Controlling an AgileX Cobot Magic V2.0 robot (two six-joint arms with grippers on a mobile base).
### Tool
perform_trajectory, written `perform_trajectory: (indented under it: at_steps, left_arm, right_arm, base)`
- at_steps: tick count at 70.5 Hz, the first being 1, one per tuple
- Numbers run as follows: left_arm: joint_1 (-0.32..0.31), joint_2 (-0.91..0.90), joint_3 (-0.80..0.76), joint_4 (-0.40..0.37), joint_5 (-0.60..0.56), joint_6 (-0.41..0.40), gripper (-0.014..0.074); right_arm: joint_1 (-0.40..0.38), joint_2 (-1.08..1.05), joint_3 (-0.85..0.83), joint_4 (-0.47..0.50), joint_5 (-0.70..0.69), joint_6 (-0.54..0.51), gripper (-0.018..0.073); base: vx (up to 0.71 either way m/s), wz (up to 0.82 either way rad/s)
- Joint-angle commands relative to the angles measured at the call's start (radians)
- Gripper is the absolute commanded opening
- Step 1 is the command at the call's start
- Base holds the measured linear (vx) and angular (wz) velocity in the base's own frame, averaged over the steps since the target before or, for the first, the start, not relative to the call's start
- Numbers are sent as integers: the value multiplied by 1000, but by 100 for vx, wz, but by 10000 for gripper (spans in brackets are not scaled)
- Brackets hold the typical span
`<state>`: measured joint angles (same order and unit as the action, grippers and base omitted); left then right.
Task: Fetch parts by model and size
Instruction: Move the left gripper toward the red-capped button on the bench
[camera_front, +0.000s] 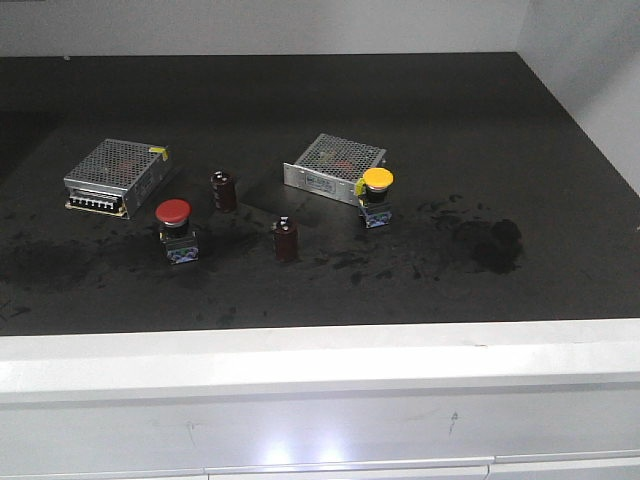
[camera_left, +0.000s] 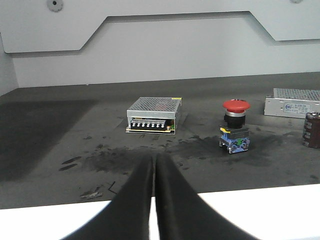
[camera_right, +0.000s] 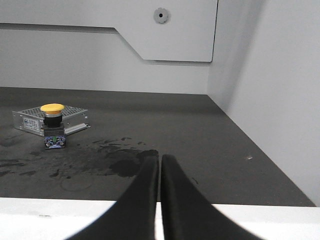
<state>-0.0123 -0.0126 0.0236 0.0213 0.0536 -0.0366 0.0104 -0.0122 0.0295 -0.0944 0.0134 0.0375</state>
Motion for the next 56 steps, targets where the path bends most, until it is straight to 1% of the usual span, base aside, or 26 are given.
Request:
perform_trajectory:
  at_steps: [1,41,48,56]
  left_arm:
    - [-6,-11,-13,-1,-77,0,-6]
    - [-6,-11,-13,-1,-86,0,-6]
    - [-6,-11,-13,-1,-125,0,-6]
    - [-6,-11,-13,-1,-221,0,-6]
  right_arm:
    - [-5,-8,5,-7,-71,-6,-10]
    - [-5,-8,5,-7,-72,-6,-10]
    - [-5,-8,5,-7,-72,-6,-10]
    - [-5,-8,2,-8,-85,-6,-10]
  base:
    - [0,0]
    - [0,0]
    - [0,0]
    - [0,0]
